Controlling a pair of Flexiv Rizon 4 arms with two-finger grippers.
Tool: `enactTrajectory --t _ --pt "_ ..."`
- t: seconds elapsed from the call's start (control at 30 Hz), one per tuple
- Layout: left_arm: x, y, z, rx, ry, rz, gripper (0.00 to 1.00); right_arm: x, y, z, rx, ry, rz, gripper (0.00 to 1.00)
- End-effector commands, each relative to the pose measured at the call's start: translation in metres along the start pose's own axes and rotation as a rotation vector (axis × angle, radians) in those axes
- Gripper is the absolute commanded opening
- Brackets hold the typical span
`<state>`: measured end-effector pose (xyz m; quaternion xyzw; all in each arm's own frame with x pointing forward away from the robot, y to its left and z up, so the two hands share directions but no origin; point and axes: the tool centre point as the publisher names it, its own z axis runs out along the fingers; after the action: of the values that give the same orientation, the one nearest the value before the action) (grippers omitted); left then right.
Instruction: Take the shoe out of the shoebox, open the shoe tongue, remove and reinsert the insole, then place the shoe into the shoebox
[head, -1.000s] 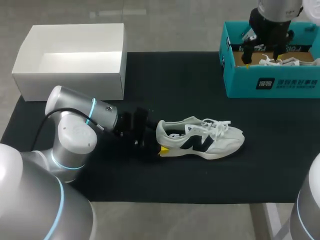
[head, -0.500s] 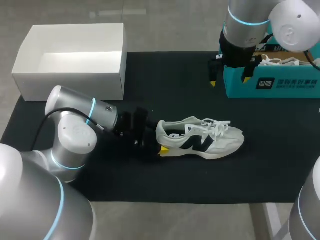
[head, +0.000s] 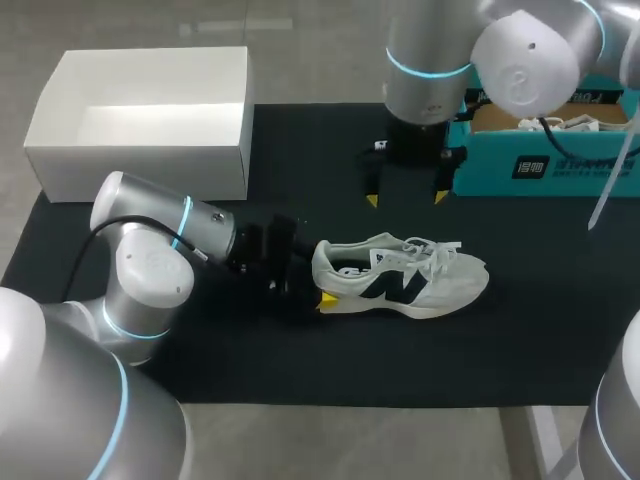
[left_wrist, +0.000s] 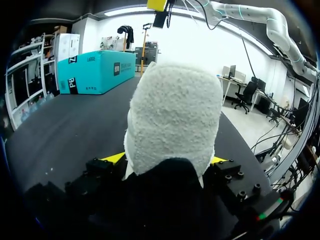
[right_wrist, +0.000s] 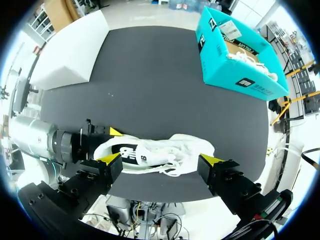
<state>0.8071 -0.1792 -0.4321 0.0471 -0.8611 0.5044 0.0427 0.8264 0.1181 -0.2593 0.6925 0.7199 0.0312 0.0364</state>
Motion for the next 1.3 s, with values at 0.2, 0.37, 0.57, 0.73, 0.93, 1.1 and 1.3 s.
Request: enactTrajectory --t 0.2,0.37,0.57,0.73,0.93,1.1,1.3 --pt "-0.002 0.000 0.001 -0.001 0.001 0.000 0.00 0.036 -0.016 0.010 0.026 -0.008 0.036 1.00" --pt "-0.002 0.000 0.001 -0.001 0.001 0.000 0.00 0.041 -0.021 0.010 0.065 -0.012 0.038 1.00" --pt "-0.002 0.000 0.001 -0.001 0.001 0.000 0.00 0.041 -0.021 0.010 0.065 -0.012 0.038 1.00" --pt "-0.002 0.000 0.001 -0.001 0.001 0.000 0.00 0.041 -0.021 0.010 0.065 -0.012 0.038 1.00" --pt "-0.002 0.000 0.001 -0.001 0.001 0.000 0.00 0.039 -0.019 0.029 -0.004 -0.020 0.050 1.00" --pt "-0.002 0.000 0.001 -0.001 0.001 0.000 0.00 0.030 -0.027 0.049 -0.048 0.010 0.056 1.00" --pt "-0.002 0.000 0.001 -0.001 0.001 0.000 0.00 0.023 -0.031 0.062 -0.016 0.007 0.070 1.00"
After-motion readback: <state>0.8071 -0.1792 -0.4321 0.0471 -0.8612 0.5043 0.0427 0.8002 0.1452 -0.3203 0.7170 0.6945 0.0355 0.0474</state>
